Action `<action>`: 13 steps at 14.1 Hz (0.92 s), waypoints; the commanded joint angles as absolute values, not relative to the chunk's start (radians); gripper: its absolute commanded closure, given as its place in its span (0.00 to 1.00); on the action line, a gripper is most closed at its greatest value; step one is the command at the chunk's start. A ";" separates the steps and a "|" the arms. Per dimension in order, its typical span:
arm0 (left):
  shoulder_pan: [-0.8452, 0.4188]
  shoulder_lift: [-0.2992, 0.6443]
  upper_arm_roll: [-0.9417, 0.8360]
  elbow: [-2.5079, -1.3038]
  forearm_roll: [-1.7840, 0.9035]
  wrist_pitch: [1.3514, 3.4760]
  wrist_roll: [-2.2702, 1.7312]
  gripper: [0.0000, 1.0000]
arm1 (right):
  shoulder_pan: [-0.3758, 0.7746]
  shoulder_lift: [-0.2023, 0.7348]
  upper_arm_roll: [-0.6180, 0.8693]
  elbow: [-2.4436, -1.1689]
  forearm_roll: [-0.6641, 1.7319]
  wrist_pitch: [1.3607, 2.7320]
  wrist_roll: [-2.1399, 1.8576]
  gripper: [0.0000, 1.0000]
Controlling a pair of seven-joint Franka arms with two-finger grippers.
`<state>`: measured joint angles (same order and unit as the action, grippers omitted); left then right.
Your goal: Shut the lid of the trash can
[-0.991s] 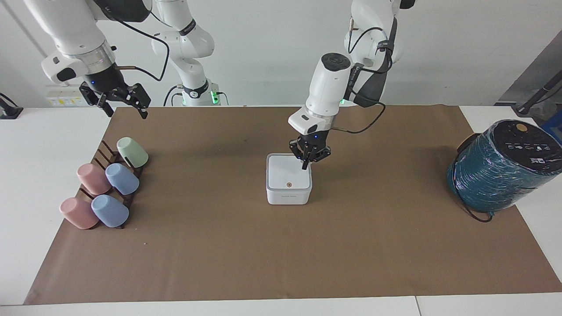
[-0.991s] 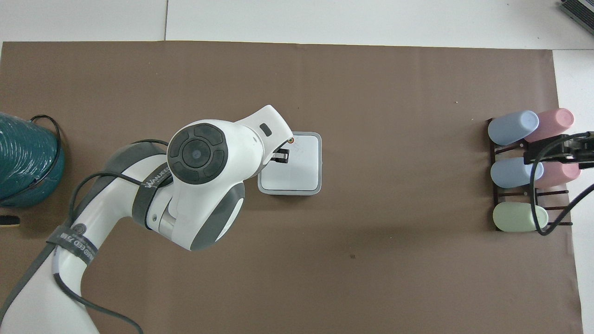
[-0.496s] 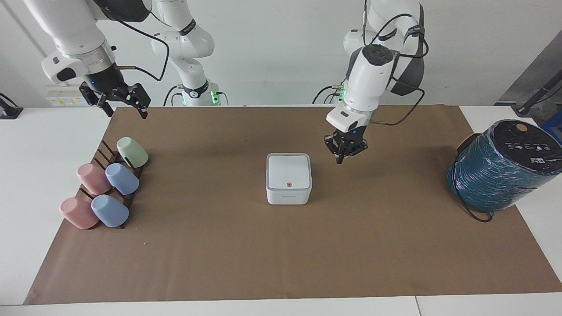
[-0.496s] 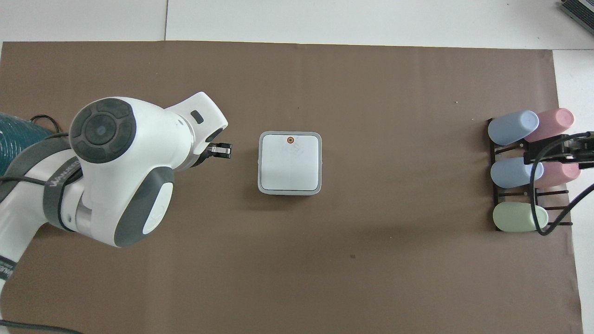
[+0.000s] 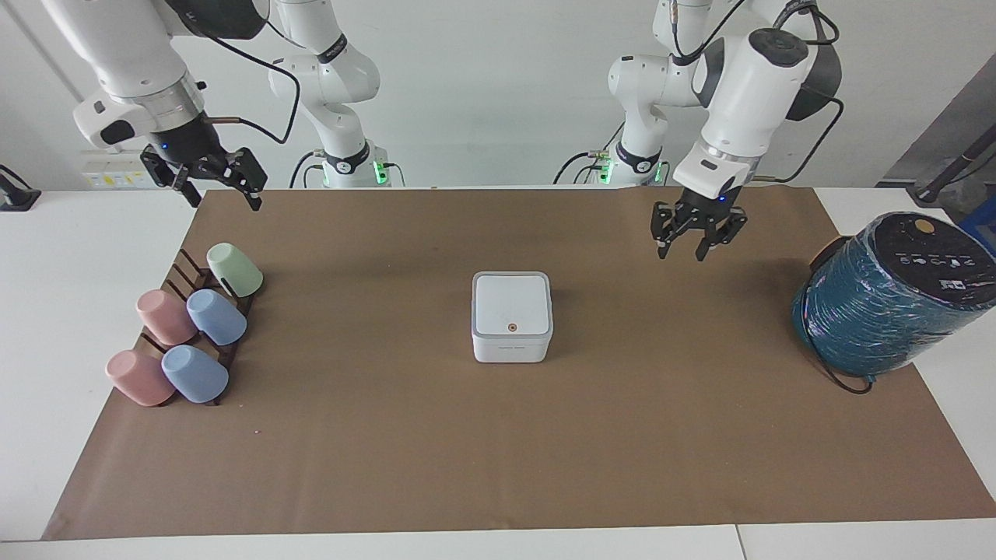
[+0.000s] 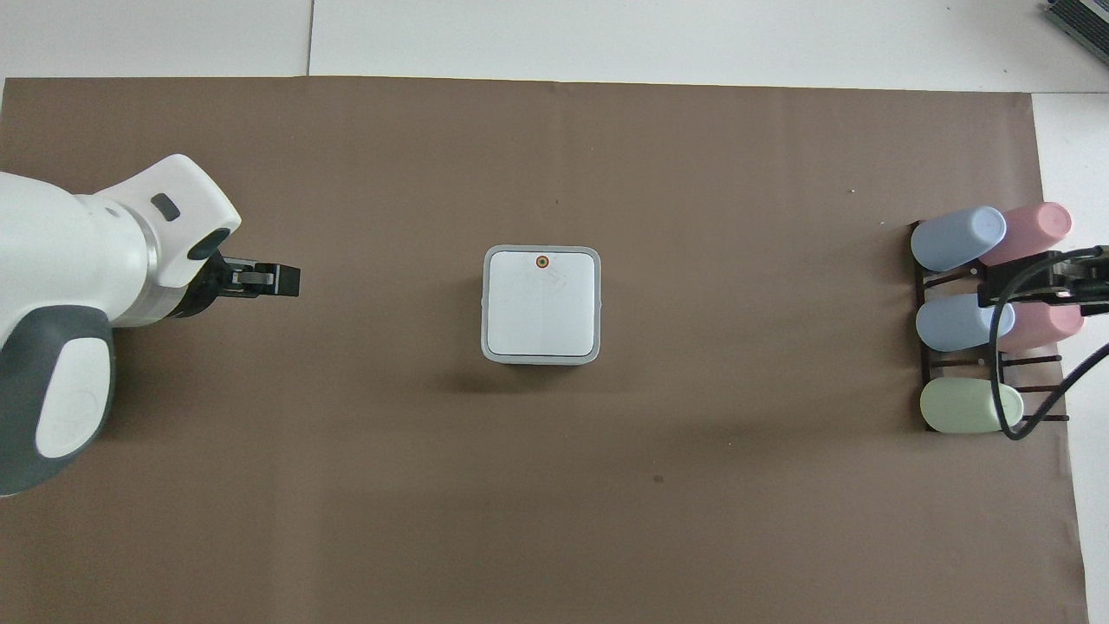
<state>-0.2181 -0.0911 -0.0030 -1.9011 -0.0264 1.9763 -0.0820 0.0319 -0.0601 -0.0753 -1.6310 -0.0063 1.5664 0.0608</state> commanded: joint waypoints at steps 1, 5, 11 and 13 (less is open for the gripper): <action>-0.167 -0.078 -0.014 -1.818 -0.026 1.910 -0.022 0.00 | 0.021 -0.087 -0.066 -1.658 -0.011 1.560 0.034 0.00; -0.106 0.026 -0.012 -1.553 -0.025 1.720 0.049 0.00 | 0.020 -0.087 -0.066 -1.658 -0.011 1.560 0.035 0.00; -0.035 0.016 -0.006 -1.456 -0.034 1.560 0.119 0.00 | 0.021 -0.087 -0.066 -1.658 -0.011 1.560 0.034 0.00; -0.032 -0.050 -0.005 -1.549 -0.034 1.549 0.149 0.00 | 0.021 -0.087 -0.066 -1.658 -0.011 1.562 0.034 0.00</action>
